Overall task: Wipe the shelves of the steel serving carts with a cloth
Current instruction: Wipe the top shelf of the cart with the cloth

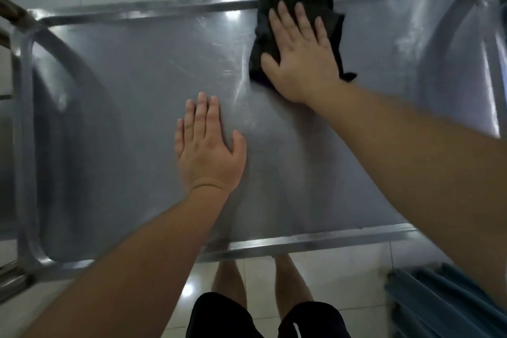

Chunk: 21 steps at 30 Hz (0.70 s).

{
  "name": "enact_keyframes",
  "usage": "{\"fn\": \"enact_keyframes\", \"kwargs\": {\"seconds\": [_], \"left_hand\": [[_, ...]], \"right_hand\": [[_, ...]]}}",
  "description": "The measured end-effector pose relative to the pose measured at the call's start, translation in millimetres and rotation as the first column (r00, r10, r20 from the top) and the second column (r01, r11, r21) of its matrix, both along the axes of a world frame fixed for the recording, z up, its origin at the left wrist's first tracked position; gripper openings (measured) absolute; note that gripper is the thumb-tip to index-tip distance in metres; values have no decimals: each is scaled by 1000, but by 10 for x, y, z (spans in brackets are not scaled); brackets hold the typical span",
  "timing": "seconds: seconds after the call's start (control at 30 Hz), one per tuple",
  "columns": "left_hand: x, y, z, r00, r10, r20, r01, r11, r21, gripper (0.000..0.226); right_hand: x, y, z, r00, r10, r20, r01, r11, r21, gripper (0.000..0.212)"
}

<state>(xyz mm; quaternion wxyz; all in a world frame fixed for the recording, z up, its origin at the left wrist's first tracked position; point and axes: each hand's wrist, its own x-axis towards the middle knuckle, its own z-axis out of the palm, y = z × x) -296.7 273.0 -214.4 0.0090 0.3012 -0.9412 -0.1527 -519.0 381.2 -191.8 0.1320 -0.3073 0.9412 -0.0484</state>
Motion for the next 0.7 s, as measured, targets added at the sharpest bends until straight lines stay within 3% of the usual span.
{"fn": "enact_keyframes", "kwargs": {"seconds": [0.17,0.3,0.43,0.5,0.6,0.7], "left_hand": [[-2,-47,50,1000,0,-23,1,999,53,72],[5,-88,132,1000,9,-10,-7,989,150,68],[41,-329,296,991,-35,-126,80,926,368,64],[234,-596,331,976,-109,-188,161,942,293,60],[653,-1066,284,984,-160,-72,159,987,-20,57],[913,-1255,145,982,-189,19,190,977,-99,63]], "right_hand": [[1384,402,4,999,35,-18,-36,999,-27,80],[2418,868,83,984,128,127,-138,988,67,78],[2877,1124,106,964,201,173,-225,965,133,76],[2873,1134,118,968,197,156,-222,963,155,75],[2823,1079,93,974,190,125,-208,966,152,73],[2621,850,77,977,172,126,-187,976,116,71]]}}
